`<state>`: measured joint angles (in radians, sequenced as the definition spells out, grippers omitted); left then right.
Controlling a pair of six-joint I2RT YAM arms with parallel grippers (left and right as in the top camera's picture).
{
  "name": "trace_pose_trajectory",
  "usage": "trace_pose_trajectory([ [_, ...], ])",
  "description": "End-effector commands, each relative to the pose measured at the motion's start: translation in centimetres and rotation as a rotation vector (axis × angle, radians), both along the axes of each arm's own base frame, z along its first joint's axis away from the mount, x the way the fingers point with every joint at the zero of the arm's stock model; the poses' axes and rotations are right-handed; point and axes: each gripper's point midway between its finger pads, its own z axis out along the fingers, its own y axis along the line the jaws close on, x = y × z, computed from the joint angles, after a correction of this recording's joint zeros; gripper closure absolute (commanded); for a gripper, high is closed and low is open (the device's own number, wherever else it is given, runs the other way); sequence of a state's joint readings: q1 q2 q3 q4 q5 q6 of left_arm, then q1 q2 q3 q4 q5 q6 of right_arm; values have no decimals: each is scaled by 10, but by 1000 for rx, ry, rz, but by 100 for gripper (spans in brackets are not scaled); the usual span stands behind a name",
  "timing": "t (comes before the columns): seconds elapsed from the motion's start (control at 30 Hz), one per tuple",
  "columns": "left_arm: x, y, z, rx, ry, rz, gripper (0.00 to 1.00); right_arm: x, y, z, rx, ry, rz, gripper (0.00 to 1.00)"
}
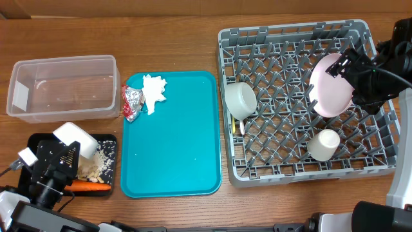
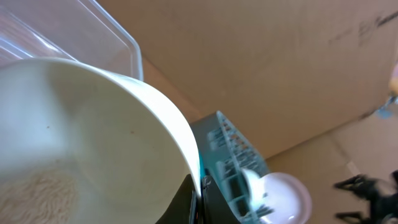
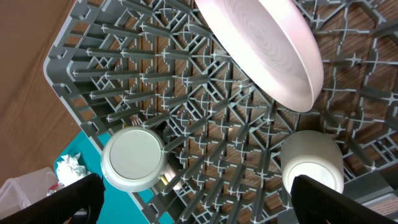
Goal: Sort waste into correct bins and load items into the dishwasher rack
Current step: 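Tip the second bowl over the black tray to empty the food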
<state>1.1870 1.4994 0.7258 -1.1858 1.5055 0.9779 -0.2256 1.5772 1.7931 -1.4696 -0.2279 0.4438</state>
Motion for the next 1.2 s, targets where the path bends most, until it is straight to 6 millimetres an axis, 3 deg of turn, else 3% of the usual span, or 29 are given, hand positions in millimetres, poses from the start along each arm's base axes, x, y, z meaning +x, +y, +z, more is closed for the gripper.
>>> trace_pose_trajectory([
  [0.0,-1,-1,-7,166,-44,-19,96,-2,-1,4,-13,-12,1,0],
  [0.03,-2,-2,-4,104,-31,-11,96,-2,-1,4,-12,-11,-1,0],
  [0.13,-6,-11,-9,224,-42,-53,96,-3,0,3,-7,-5,0,0],
  [0.3,-9,-17,-1,136,-25,-45,96,-3,1,3,0,-6,3,0],
  [0.37,-8,-19,-6,270,-76,-68,96,-3,1,3,-1,-6,3,0],
  [0.47,-7,-17,0,129,-50,-30,96,-2,1,4,-1,-10,3,0],
  [0.8,-8,-23,8,102,-49,-37,96,-2,3,4,9,-13,7,0],
  [0.93,-9,-36,32,144,-87,-68,96,-2,3,4,9,-13,7,0],
  [1.17,0,-93,63,292,-223,-277,96,-2,3,4,9,-13,7,0],
])
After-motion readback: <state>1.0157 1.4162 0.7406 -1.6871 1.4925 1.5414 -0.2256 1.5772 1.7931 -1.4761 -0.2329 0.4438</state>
